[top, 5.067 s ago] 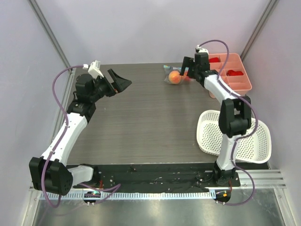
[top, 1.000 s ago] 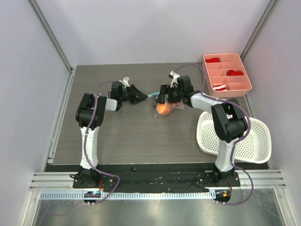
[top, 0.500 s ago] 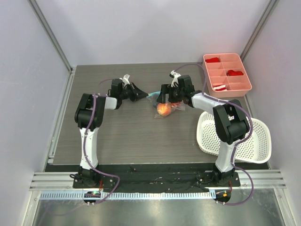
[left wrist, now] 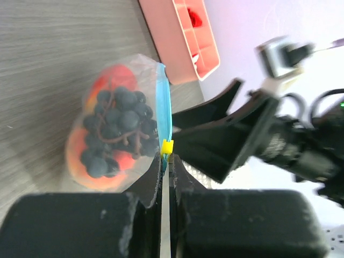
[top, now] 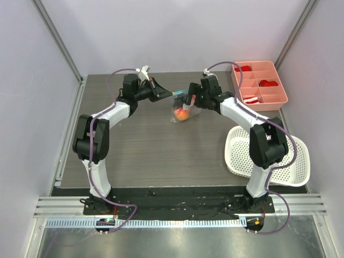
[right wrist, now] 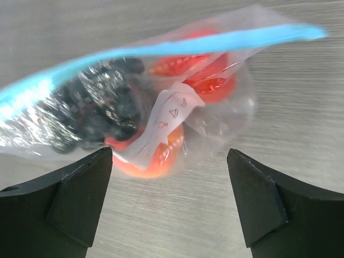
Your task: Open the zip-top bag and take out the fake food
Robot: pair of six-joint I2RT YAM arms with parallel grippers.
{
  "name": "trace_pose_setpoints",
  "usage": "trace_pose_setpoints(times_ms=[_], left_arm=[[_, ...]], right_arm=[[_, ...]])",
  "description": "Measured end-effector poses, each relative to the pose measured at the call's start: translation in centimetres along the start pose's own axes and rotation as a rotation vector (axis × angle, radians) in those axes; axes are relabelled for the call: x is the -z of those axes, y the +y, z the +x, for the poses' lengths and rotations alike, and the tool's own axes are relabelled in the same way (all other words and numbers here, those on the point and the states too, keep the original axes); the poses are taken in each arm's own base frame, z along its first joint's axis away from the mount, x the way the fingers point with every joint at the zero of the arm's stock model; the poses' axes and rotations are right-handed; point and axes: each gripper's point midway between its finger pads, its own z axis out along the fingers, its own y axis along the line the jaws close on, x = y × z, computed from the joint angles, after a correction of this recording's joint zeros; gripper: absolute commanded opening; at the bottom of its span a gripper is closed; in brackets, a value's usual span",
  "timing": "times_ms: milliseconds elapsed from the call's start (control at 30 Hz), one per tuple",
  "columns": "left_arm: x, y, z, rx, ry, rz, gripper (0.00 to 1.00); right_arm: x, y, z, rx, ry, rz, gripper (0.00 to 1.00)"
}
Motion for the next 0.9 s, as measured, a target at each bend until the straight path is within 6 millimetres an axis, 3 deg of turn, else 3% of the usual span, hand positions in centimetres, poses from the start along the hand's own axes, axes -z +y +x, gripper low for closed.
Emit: trace_pose_setpoints(times_ms=[233,333,367,433,500,700,900], left_arm=[[-0.9,-1.9,3.3,-0.098,0.075,-0.054,0.00],[-1.1,-2.3,4.7,-0.142,0.091,-0.071,0.00],[-1.0,-2.3,5.1,-0.153,0.096,-0.075,0.00],[-0.8,-2.5,5.8,-0.180,0.102,-0.085,0.00],[-0.6,-2.5,6.2,-0.207,0.101,-0.096,0.00],[0.2,-2.2,7.3,-0.290,0.099,-0.120,0.00],[0.1,-2.7,8.2,-0.409,0.099,-0.142,0.00]], right_arm=[[5.5,1.7,-3.8,-0.109,-0.150,0.070,0.95],[6.7,3.2,-4.5,-0.157,-0.170,0.029,0.93],[6.8,3.5,-4.4,-0.170,-0.166,0.019,0.90],[6.7,3.9,-4.0,-0.200,-0.151,0.000,0.68],[6.5,4.1,-3.4,-0.232,-0.136,-0.010,0.56],[5.4,3.8,-1.4,-0.319,-0.094,-0.019,0.56],[5.1,4.2,-1.0,-0.364,-0.088,-0.046,0.52]])
